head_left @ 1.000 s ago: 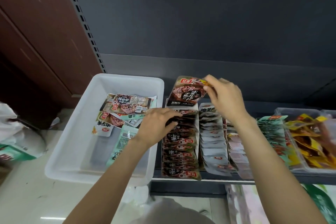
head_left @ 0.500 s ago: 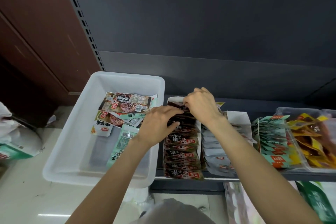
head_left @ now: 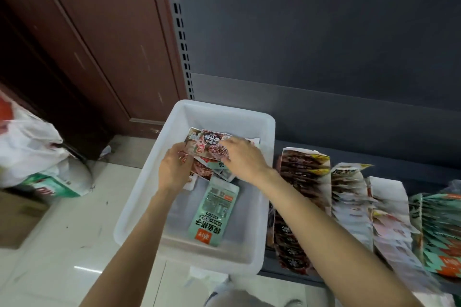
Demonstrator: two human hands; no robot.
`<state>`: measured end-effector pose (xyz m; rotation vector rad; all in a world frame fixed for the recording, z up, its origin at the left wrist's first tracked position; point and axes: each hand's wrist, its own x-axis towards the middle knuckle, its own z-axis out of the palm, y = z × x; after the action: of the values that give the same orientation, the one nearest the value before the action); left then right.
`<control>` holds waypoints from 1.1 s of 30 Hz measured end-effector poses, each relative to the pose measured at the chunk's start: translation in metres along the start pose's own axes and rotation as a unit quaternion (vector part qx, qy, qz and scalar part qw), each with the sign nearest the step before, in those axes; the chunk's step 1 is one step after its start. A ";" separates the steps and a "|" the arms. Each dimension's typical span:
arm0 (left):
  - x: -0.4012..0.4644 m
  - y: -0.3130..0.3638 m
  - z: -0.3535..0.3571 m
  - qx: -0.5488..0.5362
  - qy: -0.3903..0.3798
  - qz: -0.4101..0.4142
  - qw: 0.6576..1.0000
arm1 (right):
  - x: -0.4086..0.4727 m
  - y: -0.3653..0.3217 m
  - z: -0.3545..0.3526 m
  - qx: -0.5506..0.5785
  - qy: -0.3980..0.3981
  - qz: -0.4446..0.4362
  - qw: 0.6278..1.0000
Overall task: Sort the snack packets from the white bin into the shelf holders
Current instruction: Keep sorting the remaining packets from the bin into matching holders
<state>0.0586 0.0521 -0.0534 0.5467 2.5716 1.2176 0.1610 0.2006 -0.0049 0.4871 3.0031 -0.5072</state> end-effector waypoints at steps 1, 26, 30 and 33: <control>0.003 -0.001 -0.001 0.024 -0.019 0.005 1.000 | 0.015 -0.001 0.014 -0.021 -0.022 0.014 0.999; -0.068 0.082 -0.034 -0.339 -0.189 0.127 0.913 | -0.095 -0.005 -0.057 0.656 0.156 0.107 0.731; -0.069 0.095 -0.023 -0.234 -0.216 0.197 0.927 | -0.123 0.028 -0.077 0.592 0.234 0.090 0.766; -0.069 0.115 -0.007 -0.187 -0.231 0.232 0.926 | -0.140 0.049 -0.089 0.505 0.280 0.103 0.810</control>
<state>0.1439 0.0840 0.0448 1.2249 1.8097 1.4562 0.3096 0.2324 0.0789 1.1459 2.7714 -2.2956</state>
